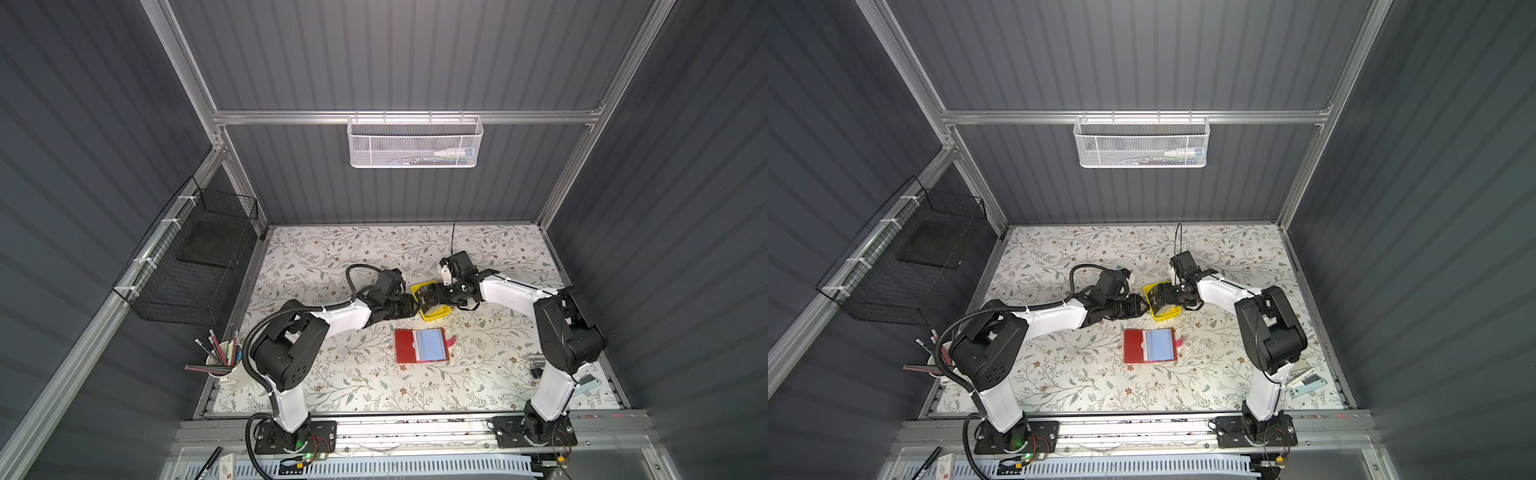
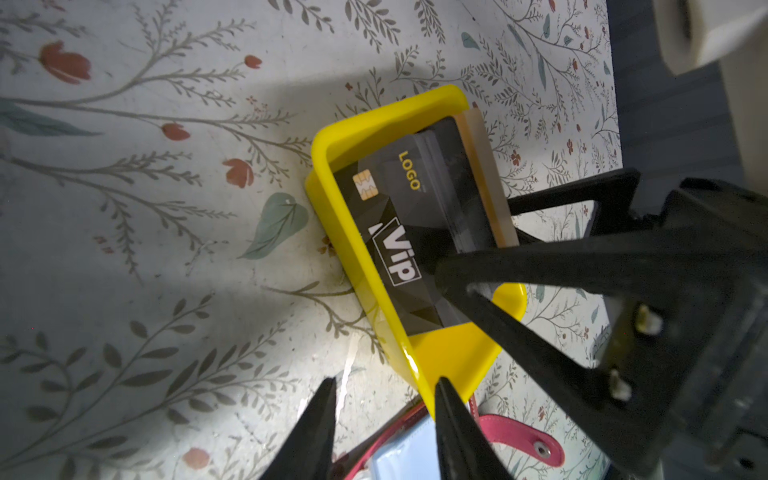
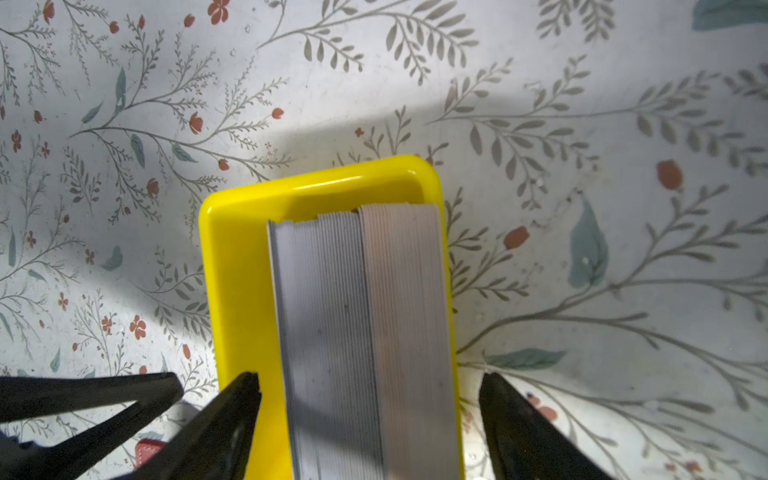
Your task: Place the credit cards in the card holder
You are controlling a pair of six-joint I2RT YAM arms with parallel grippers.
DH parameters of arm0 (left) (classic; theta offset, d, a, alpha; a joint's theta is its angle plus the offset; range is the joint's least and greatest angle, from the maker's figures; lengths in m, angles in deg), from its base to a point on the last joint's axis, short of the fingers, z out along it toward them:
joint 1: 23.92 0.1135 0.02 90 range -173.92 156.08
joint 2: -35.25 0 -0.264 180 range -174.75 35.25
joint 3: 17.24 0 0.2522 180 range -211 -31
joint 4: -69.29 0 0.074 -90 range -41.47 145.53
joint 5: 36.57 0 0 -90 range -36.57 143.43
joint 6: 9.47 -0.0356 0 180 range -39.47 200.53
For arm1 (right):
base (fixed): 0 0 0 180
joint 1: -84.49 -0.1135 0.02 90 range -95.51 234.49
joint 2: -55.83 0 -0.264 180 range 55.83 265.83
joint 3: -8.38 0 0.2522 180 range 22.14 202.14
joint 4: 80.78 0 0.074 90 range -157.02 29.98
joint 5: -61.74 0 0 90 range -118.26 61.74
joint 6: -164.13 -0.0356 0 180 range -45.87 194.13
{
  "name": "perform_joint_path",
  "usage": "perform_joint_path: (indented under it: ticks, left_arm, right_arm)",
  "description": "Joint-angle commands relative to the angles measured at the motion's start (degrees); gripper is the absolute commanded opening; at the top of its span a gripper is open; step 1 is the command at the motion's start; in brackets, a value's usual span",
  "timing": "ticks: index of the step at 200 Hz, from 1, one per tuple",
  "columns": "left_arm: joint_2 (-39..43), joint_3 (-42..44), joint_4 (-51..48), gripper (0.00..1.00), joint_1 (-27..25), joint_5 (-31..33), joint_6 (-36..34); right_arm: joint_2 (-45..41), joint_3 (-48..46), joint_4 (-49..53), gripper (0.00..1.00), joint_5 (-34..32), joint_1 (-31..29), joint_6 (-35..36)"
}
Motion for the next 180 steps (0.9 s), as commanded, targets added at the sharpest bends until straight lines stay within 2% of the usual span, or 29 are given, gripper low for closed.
perform_joint_path:
  ticks: [1, 67, 180]
  left_arm:
    - [0.33, -0.50, -0.76, 0.41, 0.39, -0.04, -1.08]
    - [1.90, 0.13, -0.90, 0.41, 0.50, 0.36, -1.18]
    - [5.16, 2.90, 0.11, 0.41, 0.63, 0.55, -1.16]
  right_arm:
    - [1.33, 1.69, -0.28, 0.83, 1.02, 0.06, 0.57]
    - [1.60, 1.13, -1.58, 0.79, 3.14, -0.04, 0.18]
    - [3.36, 1.08, -1.59, 0.76, 2.28, -0.65, 0.08]
